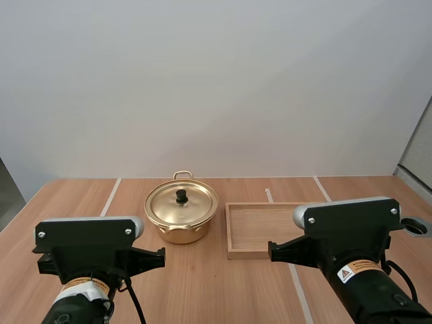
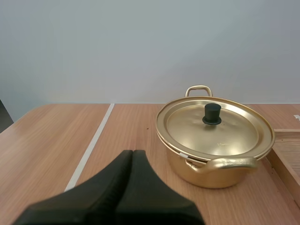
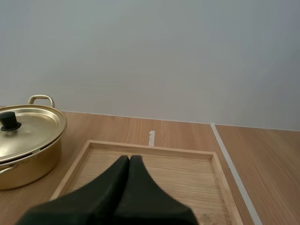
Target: Open the pot, put the pineapple inside, and close it
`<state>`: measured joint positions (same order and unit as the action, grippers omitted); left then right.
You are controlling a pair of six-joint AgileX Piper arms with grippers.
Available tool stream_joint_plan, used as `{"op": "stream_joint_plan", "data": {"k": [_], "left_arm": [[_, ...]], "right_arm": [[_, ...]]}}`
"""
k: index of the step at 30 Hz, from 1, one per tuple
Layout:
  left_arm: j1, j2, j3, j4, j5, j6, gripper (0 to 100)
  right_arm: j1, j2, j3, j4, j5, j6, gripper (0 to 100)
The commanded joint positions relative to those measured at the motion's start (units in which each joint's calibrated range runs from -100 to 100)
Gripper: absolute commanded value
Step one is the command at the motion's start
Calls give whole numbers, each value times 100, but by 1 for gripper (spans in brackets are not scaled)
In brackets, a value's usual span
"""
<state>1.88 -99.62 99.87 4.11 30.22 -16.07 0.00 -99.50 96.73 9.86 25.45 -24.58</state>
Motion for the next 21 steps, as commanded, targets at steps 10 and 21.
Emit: {"op": "stream_joint_plan", "data": {"k": [10, 21], "left_arm": [[-3, -38, 13, 10, -77, 17, 0], [-3, -38, 13, 10, -77, 17, 0]], "right_arm": [[6, -50, 327, -889, 376, 905, 0], [6, -50, 327, -889, 580, 1004, 0]]}}
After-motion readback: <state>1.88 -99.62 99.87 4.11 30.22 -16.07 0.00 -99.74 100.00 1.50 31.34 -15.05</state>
